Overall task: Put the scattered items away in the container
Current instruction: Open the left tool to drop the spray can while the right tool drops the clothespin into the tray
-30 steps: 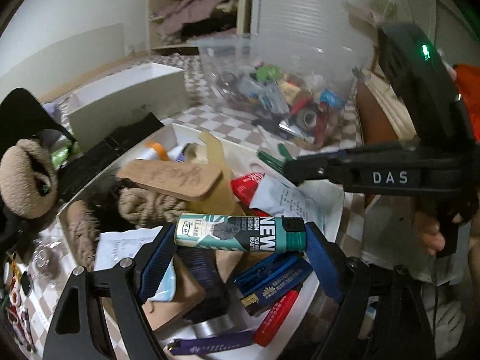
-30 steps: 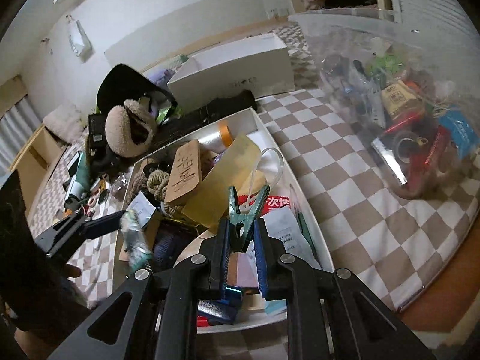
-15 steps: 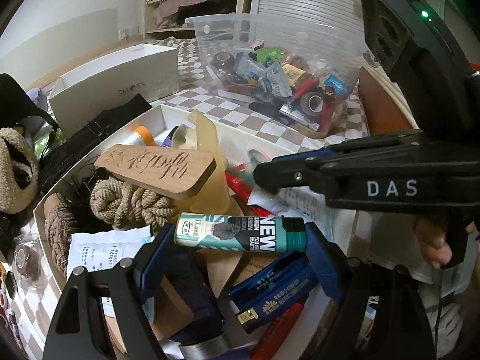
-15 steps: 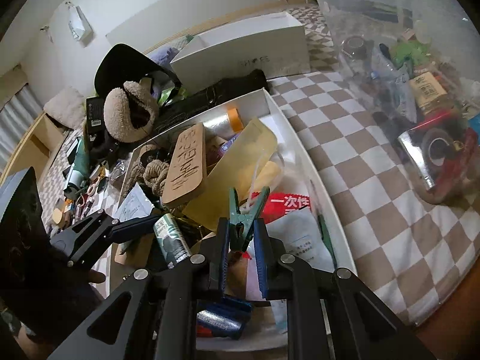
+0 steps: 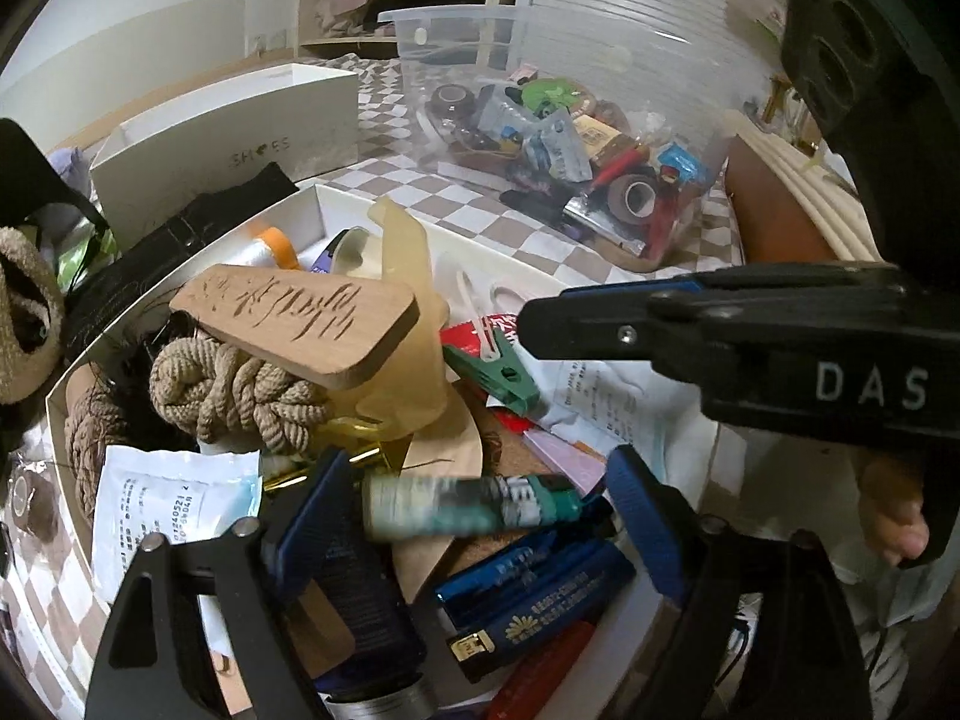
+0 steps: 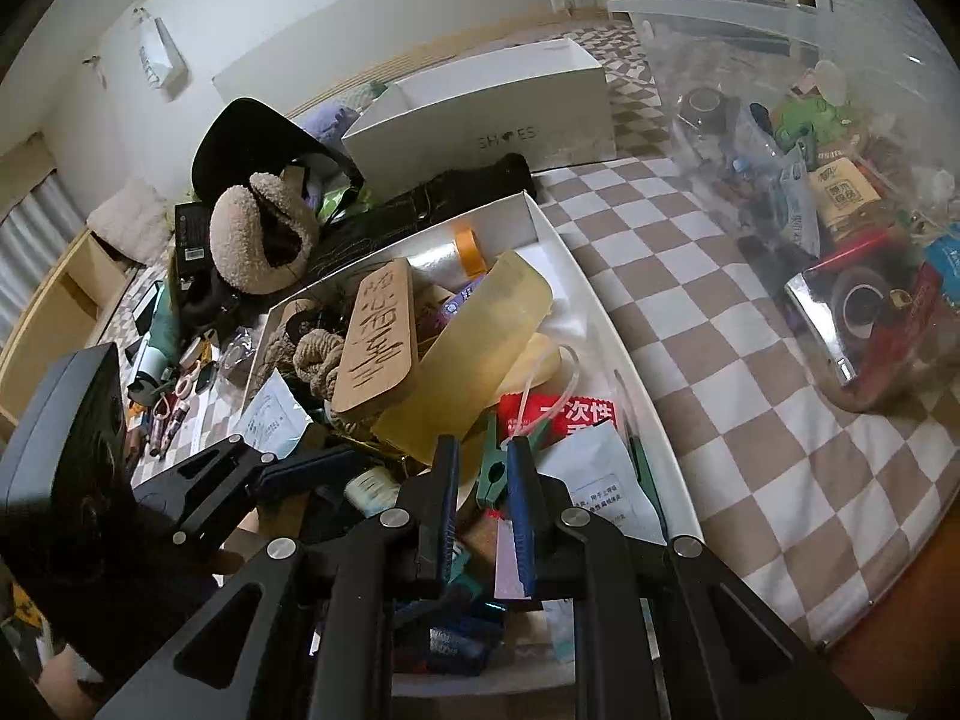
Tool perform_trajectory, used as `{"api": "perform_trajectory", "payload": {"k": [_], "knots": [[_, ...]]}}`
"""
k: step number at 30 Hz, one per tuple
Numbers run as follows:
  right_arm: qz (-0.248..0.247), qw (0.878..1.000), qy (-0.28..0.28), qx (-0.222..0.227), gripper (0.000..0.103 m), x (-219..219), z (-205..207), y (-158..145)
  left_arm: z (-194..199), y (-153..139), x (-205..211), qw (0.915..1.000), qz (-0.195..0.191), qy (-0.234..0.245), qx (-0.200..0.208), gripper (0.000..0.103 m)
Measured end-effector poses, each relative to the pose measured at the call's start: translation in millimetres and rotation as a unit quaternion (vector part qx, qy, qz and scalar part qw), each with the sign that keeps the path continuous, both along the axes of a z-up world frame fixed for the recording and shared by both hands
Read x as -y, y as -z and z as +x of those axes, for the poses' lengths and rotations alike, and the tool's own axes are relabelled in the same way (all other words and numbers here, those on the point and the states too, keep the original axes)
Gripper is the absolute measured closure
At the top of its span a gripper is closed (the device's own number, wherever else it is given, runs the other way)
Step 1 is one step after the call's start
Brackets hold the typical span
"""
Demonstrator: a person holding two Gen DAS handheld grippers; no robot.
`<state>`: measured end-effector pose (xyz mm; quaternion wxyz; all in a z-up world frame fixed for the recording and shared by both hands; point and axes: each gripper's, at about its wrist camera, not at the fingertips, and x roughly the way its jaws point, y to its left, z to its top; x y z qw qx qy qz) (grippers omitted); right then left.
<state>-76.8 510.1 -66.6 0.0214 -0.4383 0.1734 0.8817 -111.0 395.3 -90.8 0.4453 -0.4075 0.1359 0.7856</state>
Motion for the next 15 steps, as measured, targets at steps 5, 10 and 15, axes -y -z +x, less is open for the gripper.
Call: {"api": "perform_trajectory", "payload": {"k": [5, 10, 15], "knots": [[-0.004, 1.0, 0.006, -0.004, 0.087, -1.4, 2.3, -1.4, 0.5, -5.9, 6.7, 1.0, 0.007, -0.005, -0.004, 0.013], [-0.007, 1.0, 0.011, -0.006, 0.087, -1.2, 5.3, -3.9, 3.3, -14.7, 14.6, 0.9998, 0.013, -0.007, -0.012, 0.013], [-0.001, 1.0, 0.016, -0.015, 0.087, 3.8, 9.2, -11.7, 5.6, -23.8, 23.8, 0.9996, 0.019, -0.012, -0.02, 0.013]]}}
